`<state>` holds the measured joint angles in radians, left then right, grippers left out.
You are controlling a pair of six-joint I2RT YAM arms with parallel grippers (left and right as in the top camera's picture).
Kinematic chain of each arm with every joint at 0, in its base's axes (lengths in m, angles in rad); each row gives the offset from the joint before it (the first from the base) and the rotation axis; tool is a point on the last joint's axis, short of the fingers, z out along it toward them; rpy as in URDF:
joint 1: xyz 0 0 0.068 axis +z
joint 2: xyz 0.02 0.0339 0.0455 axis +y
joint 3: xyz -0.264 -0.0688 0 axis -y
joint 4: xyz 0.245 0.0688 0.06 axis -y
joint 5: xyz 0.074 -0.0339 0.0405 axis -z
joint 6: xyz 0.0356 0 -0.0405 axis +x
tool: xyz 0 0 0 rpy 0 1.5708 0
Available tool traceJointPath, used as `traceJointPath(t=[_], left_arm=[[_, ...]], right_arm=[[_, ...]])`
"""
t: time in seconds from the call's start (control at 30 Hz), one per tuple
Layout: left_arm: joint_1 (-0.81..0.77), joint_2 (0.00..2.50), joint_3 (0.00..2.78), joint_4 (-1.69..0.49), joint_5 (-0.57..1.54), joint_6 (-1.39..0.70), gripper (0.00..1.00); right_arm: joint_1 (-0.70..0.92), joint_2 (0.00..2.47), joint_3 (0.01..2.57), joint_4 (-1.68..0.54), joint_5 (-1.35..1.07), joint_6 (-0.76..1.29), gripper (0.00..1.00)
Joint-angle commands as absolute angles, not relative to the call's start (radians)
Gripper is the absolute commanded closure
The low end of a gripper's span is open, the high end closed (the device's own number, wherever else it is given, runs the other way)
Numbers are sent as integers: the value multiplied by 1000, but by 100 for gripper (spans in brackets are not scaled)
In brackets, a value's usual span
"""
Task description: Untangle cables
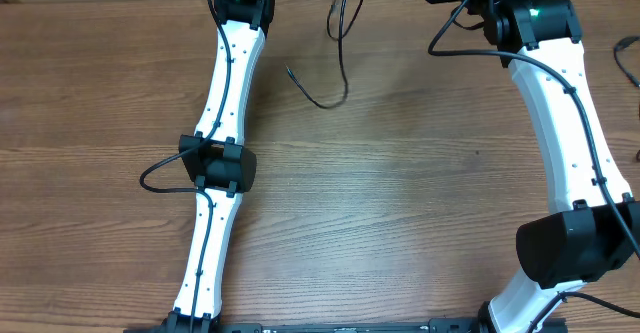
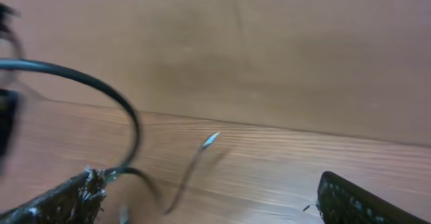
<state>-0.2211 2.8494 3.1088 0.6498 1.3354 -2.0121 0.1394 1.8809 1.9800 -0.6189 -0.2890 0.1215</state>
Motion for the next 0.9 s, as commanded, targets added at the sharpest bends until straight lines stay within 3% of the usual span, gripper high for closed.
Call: traceJointPath(t=[0.0, 0.87], left_arm=[[-221, 2851, 3112, 651, 1327, -1982, 96], [-257, 2850, 3132, 734, 1324, -2085, 95]], right_arm=[[152, 1875, 1983, -604, -410, 221, 2], [181, 1991, 1983, -557, -247, 208, 2]])
